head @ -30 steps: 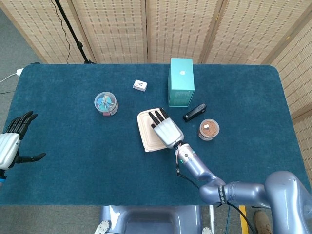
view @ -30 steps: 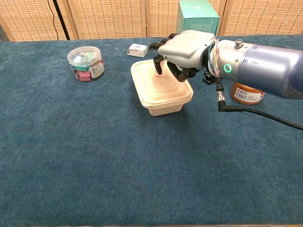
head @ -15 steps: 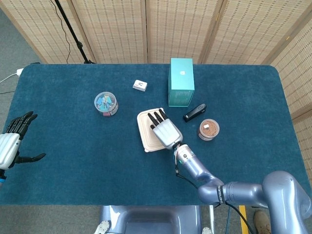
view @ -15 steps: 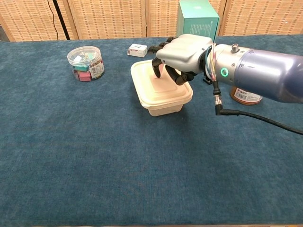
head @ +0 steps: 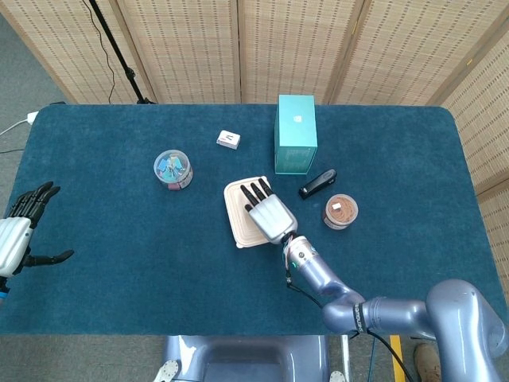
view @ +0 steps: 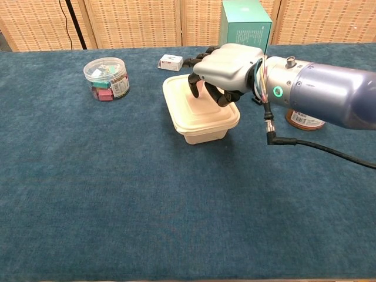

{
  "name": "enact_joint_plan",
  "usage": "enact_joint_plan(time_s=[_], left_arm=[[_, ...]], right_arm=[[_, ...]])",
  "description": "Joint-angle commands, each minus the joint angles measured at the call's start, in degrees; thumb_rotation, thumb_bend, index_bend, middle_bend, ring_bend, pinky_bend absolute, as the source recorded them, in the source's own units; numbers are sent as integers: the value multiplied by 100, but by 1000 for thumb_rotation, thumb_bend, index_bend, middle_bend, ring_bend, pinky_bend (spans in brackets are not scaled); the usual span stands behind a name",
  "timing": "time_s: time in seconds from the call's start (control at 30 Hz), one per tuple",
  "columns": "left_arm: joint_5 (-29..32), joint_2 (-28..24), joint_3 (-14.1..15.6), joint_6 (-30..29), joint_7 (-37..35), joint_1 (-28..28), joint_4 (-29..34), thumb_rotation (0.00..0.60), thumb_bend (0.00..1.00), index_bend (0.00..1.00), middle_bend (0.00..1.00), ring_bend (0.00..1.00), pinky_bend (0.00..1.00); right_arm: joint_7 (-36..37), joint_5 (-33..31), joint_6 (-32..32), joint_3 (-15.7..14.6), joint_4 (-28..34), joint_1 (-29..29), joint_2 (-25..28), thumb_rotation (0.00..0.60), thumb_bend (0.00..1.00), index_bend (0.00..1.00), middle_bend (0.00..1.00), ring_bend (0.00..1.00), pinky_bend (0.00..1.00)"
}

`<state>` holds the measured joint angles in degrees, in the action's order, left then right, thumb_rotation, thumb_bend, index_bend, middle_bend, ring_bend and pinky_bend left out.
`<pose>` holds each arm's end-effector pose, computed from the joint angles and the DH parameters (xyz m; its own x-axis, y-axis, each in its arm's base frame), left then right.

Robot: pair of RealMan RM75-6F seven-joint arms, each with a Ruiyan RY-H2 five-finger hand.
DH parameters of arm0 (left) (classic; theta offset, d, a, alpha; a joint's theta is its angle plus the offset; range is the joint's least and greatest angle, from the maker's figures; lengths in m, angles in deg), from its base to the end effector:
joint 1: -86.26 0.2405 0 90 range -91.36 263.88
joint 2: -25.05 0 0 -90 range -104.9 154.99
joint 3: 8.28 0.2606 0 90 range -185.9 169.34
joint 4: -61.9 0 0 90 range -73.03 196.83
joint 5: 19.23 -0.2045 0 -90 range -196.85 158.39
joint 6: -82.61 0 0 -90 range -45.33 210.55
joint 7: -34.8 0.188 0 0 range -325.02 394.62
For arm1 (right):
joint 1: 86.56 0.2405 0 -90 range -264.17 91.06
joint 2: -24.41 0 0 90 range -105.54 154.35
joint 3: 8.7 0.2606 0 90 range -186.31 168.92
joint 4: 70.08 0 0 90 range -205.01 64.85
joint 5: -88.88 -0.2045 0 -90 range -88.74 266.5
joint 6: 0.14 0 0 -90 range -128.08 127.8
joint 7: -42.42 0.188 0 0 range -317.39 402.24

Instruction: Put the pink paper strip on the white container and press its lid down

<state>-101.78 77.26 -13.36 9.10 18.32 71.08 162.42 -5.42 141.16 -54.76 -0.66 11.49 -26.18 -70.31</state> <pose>-0.2703 0.2815 0.1950 0.1864 0.1124 0.9760 0.9797 -0.0954 -0.1762 -0.0451 -0.4060 -0.0678 0.7807 -0.0126 0.6248 -0.5194 -0.5690 0.6375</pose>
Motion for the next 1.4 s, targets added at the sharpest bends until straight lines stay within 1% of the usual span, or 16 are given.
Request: enact_joint_plan(time_s=[0.03,0.47,0.83,1.1,1.4], left_arm=[[1,1,-1,-13,6,7,2,600,0,0,0,0,0],[-80,-24,32,44,-87,-18,-25,600,0,0,0,0,0],[-47,-25,25,67,-77,-29,-29,600,0,0,0,0,0],[-55,-16,37,64,-15,-26,3,600,0,0,0,0,0],[-55,-27,36,46,-54,-14,-3,600,0,0,0,0,0]], right_arm=[[-3,-17,5,11,14,4,-1,600,974,339,0,0,0],[-120,-134,48,105,-48,141,-211,600,975,341,0,0,0],[-213,-193,-13,84,-82,124,-60,600,974,354,0,0,0],[-215,-217,-27,78,63,99,83,600,974,366,0,0,0],[-201,-226,-14,85,98,135,0,600,975,358,0,0,0]])
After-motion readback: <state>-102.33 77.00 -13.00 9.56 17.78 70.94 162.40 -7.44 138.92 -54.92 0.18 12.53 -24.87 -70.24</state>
